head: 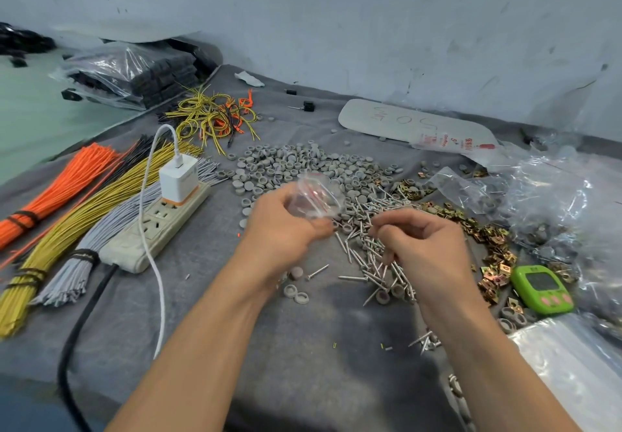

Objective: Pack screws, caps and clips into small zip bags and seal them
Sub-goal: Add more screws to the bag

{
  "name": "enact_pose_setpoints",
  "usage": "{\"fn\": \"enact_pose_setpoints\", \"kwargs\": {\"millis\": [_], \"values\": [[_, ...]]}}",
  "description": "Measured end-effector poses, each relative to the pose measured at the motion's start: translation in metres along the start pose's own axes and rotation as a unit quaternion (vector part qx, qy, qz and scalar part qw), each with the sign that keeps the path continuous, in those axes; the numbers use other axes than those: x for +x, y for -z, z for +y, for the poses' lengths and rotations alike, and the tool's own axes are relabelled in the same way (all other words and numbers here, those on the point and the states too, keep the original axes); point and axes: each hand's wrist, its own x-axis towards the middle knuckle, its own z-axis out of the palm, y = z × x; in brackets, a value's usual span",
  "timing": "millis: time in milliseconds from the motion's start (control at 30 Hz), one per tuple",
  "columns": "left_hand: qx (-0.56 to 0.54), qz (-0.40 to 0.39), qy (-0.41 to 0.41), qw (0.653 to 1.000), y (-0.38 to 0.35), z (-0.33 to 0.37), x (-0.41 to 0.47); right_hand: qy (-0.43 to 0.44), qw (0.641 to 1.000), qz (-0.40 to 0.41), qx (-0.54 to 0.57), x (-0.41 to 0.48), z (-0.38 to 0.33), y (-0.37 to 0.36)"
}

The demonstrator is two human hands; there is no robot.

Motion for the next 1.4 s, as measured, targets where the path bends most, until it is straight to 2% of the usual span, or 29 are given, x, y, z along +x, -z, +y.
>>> {"fn": "enact_pose_setpoints", "kwargs": {"millis": [67,133,233,333,433,500,633,733,800,900,1000,1167,1300,1400], "values": [[-0.083,0.023,0.0,0.996,0.008,0.004,0.002,0.008,0.983,-0.056,-0.173,-0.005,0.005,-0.007],[-0.142,0.059,-0.02,0.988,0.015,0.005,0.003,0.015,0.946,-0.126,-0.297,-0.014,0.01,-0.02],[-0.151,0.131,-0.088,0.976,0.019,0.004,0.003,0.05,0.909,-0.186,-0.37,-0.028,0.014,-0.043],[-0.111,0.18,-0.157,0.965,0.021,0.001,0.003,0.085,0.895,-0.19,-0.395,-0.035,0.016,-0.057],[0.037,0.203,-0.169,0.964,0.025,-0.005,0.004,0.066,0.899,-0.205,-0.381,-0.035,0.02,-0.059],[0.151,0.182,-0.168,0.957,0.025,-0.009,0.002,0.046,0.906,-0.218,-0.361,-0.034,0.022,-0.056],[0.198,0.068,-0.129,0.969,0.016,-0.011,-0.005,0.036,0.909,-0.212,-0.357,-0.03,0.022,-0.049],[0.242,0.032,-0.122,0.962,0.014,-0.012,-0.004,0.031,0.903,-0.231,-0.361,-0.029,0.021,-0.045],[0.251,0.018,-0.117,0.961,0.013,-0.012,-0.003,0.031,0.907,-0.216,-0.359,-0.028,0.018,-0.042],[0.267,0.006,-0.11,0.957,0.011,-0.015,-0.001,0.042,0.936,-0.091,-0.336,-0.02,0.013,-0.028],[0.273,-0.014,-0.117,0.955,0.009,-0.017,-0.002,0.03,0.97,0.011,-0.243,-0.011,0.007,-0.012],[0.289,-0.04,-0.142,0.946,0.005,-0.018,-0.001,0.029,0.991,-0.038,-0.121,-0.004,0.003,-0.021],[0.26,-0.043,-0.139,0.955,0.005,-0.018,-0.001,0.028,0.993,-0.068,-0.089,-0.002,0.008,-0.03],[0.196,-0.023,-0.125,0.972,0.006,-0.015,-0.002,0.042,0.998,-0.03,-0.045,-0.003,0.006,-0.028]]}}
